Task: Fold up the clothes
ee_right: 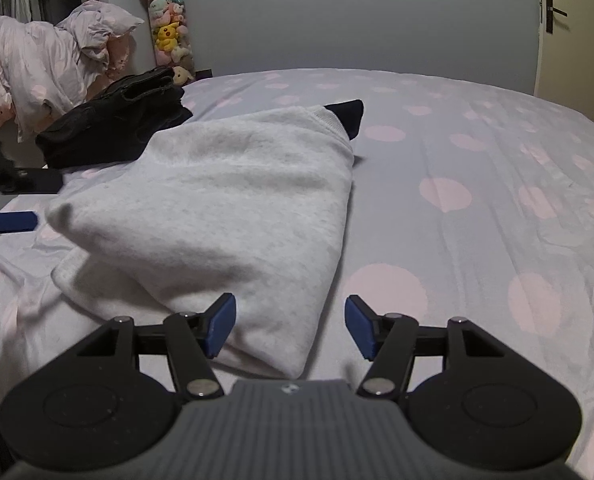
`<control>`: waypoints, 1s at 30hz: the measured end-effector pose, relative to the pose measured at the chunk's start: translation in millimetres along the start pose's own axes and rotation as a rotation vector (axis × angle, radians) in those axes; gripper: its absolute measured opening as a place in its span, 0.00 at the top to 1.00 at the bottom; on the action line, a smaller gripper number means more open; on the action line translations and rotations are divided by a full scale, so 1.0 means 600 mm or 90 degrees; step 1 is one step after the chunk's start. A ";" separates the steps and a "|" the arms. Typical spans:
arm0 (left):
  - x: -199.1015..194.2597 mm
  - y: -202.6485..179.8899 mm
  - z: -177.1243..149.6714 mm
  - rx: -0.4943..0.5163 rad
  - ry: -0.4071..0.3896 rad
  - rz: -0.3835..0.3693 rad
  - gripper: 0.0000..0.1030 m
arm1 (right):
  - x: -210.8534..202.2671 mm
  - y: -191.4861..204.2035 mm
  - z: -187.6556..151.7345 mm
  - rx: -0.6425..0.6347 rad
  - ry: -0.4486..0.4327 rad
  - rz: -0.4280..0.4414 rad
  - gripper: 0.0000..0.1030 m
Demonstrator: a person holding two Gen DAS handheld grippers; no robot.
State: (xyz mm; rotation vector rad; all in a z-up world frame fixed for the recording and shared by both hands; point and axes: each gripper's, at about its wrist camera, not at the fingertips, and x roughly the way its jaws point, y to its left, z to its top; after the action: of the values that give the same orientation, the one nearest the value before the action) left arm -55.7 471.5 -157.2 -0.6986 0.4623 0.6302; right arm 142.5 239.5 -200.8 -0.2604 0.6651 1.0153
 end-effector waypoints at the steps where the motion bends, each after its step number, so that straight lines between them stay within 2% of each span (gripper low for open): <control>1: 0.008 0.003 -0.001 -0.011 0.010 -0.014 0.09 | 0.000 0.003 -0.002 -0.005 0.007 0.007 0.38; 2: 0.016 0.006 -0.001 -0.022 0.021 -0.029 0.11 | 0.000 0.006 -0.004 -0.010 0.016 0.016 0.38; 3: 0.024 0.009 -0.002 -0.033 0.031 -0.043 0.20 | 0.001 0.009 -0.006 -0.015 0.022 0.021 0.38; 4: 0.030 0.010 -0.004 -0.039 0.035 -0.044 0.37 | 0.002 0.012 -0.008 -0.020 0.027 0.023 0.38; 6: 0.041 0.014 -0.005 -0.047 0.039 -0.046 0.54 | 0.003 0.017 -0.011 -0.031 0.036 0.026 0.38; 7: 0.041 0.013 -0.006 -0.049 0.033 -0.055 0.60 | 0.004 0.020 -0.012 -0.034 0.042 0.028 0.37; 9: 0.033 0.006 -0.006 -0.042 0.013 -0.069 0.67 | 0.010 0.022 -0.015 -0.036 0.059 0.030 0.36; 13: -0.001 -0.019 -0.004 0.006 -0.061 -0.084 0.75 | 0.016 0.024 -0.018 -0.037 0.069 0.016 0.38; 15: -0.014 -0.018 -0.002 0.004 -0.072 -0.067 0.77 | 0.018 0.021 -0.018 -0.032 0.070 0.012 0.40; 16: -0.019 -0.017 -0.002 0.003 -0.076 -0.057 0.78 | 0.019 0.019 -0.018 -0.026 0.072 0.011 0.49; 17: -0.019 -0.012 -0.002 0.000 -0.067 -0.038 0.78 | 0.020 0.016 -0.018 -0.021 0.074 0.010 0.59; 18: -0.013 -0.004 -0.004 -0.009 -0.049 -0.013 0.79 | 0.021 0.013 -0.018 -0.016 0.076 0.010 0.63; 20: -0.001 0.011 -0.009 -0.021 -0.014 0.025 0.79 | 0.024 0.010 -0.018 -0.011 0.082 0.020 0.75; 25: 0.036 0.027 -0.022 -0.018 0.058 0.101 0.79 | 0.026 0.023 -0.022 -0.047 0.085 0.029 0.83; 30: 0.066 0.039 -0.031 -0.022 0.102 0.129 0.78 | 0.053 0.010 -0.025 -0.033 0.129 0.040 0.84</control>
State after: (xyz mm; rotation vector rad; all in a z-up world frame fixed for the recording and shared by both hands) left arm -46.2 487.3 -203.6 -0.7442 0.6780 0.7767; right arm 142.7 257.5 -231.4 -0.3934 0.8344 1.0759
